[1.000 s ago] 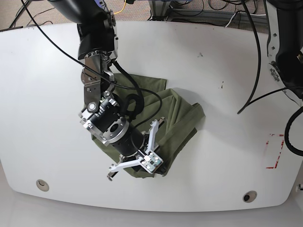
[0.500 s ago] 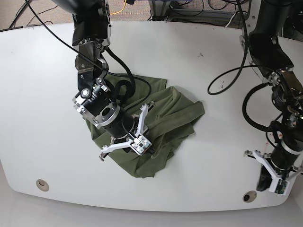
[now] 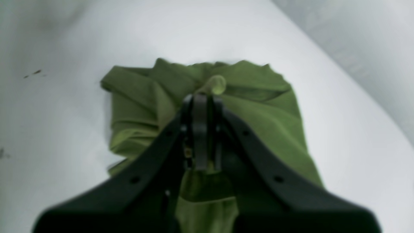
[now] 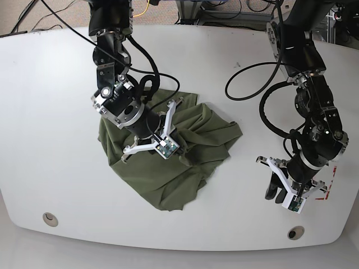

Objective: Layout the t-shirt on the table in an organized manner, then fold the t-shirt properly
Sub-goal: 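Grasp a shirt corner with the right gripper and pull it outward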

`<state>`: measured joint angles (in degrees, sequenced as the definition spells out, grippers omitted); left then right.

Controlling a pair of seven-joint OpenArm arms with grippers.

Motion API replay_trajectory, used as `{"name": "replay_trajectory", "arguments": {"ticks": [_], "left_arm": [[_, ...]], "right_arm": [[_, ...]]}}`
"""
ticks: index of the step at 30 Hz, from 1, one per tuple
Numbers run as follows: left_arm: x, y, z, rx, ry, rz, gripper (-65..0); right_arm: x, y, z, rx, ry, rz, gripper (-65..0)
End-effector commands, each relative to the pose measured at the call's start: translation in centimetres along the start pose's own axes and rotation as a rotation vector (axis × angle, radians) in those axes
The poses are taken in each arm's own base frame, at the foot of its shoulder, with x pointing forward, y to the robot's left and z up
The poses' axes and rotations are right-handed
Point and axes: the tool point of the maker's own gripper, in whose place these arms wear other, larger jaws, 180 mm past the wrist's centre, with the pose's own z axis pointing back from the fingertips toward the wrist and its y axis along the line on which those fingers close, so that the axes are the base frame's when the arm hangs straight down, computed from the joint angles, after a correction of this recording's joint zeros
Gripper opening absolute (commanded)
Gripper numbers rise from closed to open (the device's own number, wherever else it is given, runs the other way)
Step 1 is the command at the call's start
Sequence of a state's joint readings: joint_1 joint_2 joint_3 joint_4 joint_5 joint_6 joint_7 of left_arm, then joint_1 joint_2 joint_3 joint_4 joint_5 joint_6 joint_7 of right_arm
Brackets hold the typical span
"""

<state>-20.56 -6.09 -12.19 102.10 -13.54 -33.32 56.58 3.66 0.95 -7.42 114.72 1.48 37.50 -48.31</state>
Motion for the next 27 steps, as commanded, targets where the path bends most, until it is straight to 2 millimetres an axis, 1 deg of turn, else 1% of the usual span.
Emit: {"name": "replay_trajectory", "arguments": {"ticks": [1, 2, 4, 6, 9, 10, 12, 13, 15, 18, 20, 22, 23, 26, 27], "left_arm": [[1.7, -0.3, -0.1, -0.013, -0.084, 0.016, -42.2], [1.6, -0.5, -0.2, -0.018, -0.085, 0.02, -39.4], [1.3, -0.6, -0.4, -0.024, -0.079, 0.024, -36.7], [0.9, -0.7, -0.7, -0.028, -0.068, 0.031, -34.3], [0.4, -0.7, -1.0, -0.035, -0.053, 0.04, -33.5], [0.2, -0.7, -1.1, -0.037, -0.047, 0.044, -33.3], [-0.1, -0.7, -1.3, -0.041, -0.039, 0.05, -33.3], [-0.4, -0.8, -1.4, -0.044, -0.03, 0.055, -33.3], [-0.9, -0.8, -1.7, -0.05, -0.018, 0.064, -33.3], [-1.6, -0.8, -2.0, -0.056, 0.002, 0.076, -33.3], [-1.8, -0.8, -2.1, -0.055, 0.005, 0.079, -33.3], [-1.9, -0.7, -2.1, -0.054, 0.009, 0.08, -33.3], [-1.9, -0.7, -2.1, -0.054, 0.009, 0.08, -33.3], [-2.0, -0.6, -2.0, -0.053, 0.011, 0.079, -33.3], [-2.1, -0.5, -2.0, -0.05, 0.013, 0.076, -33.3]], "right_arm": [[0.9, 0.4, 0.4, 0.003, -0.06, -0.015, -64.8], [0.6, 0.7, 0.5, 0.006, -0.056, -0.024, -64.7], [0.0, 1.2, 0.5, 0.014, -0.047, -0.036, -62.8], [-0.6, 1.7, 0.6, 0.023, -0.032, -0.047, -56.9], [-1.6, 2.5, 0.8, 0.037, -0.011, -0.063, -41.1], [-1.9, 2.7, 0.8, 0.042, -0.004, -0.069, -34.6], [-2.3, 3.1, 0.9, 0.049, 0.005, -0.077, -25.4], [-2.7, 3.4, 1.0, 0.054, 0.012, -0.084, -18.5], [-3.2, 3.9, 1.2, 0.063, 0.023, -0.09, -9.8], [-3.8, 4.5, 1.3, 0.075, 0.038, -0.099, -1.6], [-4.2, 4.8, 1.4, 0.078, 0.047, -0.108, -0.3], [-4.7, 4.5, 1.6, 0.068, 0.055, -0.116, -0.3], [-5.2, 3.7, 1.9, 0.042, 0.066, -0.129, -0.3], [-6.8, 0.3, 3.0, -0.064, 0.09, -0.188, -0.3], [-7.1, -0.5, 3.3, -0.089, 0.091, -0.206, -0.3]]}}
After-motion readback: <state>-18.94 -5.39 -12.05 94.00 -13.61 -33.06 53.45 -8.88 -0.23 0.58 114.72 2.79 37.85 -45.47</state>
